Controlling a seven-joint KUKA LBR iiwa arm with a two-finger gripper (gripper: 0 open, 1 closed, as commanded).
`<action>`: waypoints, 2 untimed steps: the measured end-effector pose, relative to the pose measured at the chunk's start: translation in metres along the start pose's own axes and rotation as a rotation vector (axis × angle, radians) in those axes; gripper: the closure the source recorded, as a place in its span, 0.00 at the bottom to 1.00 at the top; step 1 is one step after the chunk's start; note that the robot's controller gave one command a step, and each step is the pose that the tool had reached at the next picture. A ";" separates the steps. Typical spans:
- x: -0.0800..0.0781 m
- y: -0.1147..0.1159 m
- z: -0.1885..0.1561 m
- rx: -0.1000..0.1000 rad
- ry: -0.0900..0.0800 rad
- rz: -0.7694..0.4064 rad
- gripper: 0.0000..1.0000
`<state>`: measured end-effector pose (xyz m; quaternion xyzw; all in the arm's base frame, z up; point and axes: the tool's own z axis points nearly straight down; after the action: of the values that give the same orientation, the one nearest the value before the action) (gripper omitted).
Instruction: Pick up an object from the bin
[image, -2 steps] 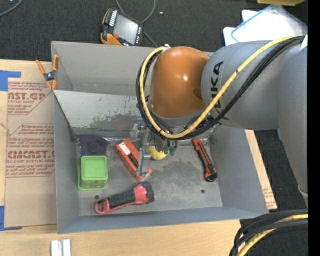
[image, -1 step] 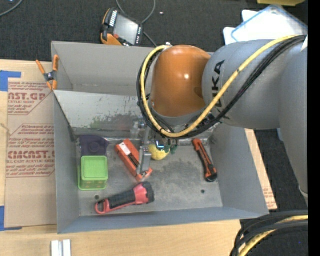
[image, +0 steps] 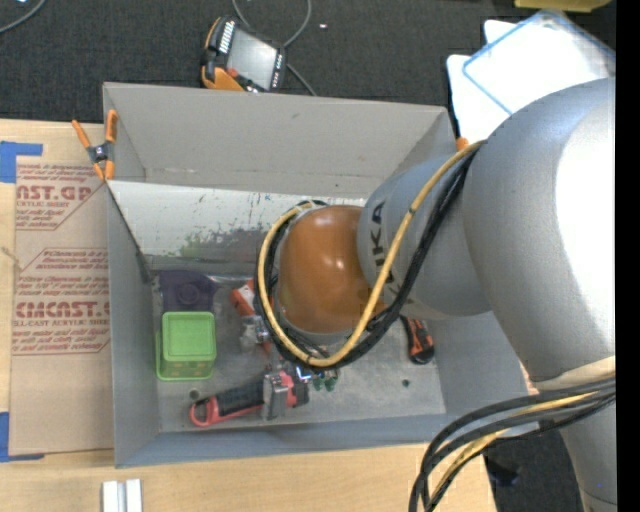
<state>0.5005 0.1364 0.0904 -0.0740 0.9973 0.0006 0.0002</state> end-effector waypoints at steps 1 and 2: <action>0.010 0.010 -0.060 -0.003 -0.016 0.035 0.00; 0.005 0.003 0.017 -0.001 0.006 -0.003 0.00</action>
Offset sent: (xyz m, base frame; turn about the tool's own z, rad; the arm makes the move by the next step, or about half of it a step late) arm -0.0052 0.0013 -0.0162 -0.0039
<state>0.4952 0.1382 0.0737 -0.0757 0.9971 0.0007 -0.0027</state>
